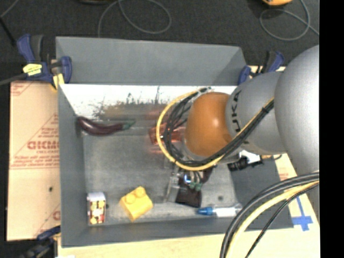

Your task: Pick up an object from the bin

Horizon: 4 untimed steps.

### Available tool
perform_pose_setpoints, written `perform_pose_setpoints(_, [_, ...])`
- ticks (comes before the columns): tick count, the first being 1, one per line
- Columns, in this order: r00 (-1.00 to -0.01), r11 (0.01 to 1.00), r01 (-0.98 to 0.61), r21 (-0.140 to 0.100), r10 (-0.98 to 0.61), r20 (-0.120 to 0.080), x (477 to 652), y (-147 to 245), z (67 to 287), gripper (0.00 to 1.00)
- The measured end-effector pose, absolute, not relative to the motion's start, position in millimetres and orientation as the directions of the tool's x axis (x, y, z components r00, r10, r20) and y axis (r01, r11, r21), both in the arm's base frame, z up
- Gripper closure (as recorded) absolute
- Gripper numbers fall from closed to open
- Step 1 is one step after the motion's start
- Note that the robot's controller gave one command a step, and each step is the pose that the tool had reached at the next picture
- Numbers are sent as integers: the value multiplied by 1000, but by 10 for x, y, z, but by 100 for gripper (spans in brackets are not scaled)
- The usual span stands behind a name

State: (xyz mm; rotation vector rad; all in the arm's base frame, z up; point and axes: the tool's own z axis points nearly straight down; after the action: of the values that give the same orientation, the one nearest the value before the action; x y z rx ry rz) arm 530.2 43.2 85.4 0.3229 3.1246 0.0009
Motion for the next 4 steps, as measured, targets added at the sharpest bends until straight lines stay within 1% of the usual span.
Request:
perform_pose_setpoints(1, [-995,995,-96,-1,-96,-1,5177,247,1141,0])
perform_pose_setpoints(2, [-976,977,-215,-1,-215,-7,5225,172,1241,0])
perform_pose_setpoints(3, [-1000,1000,-27,1,-27,-2,5238,-5,1112,0])
perform_pose_setpoints(4, [-992,992,-124,-1,-124,-8,5365,-112,943,0])
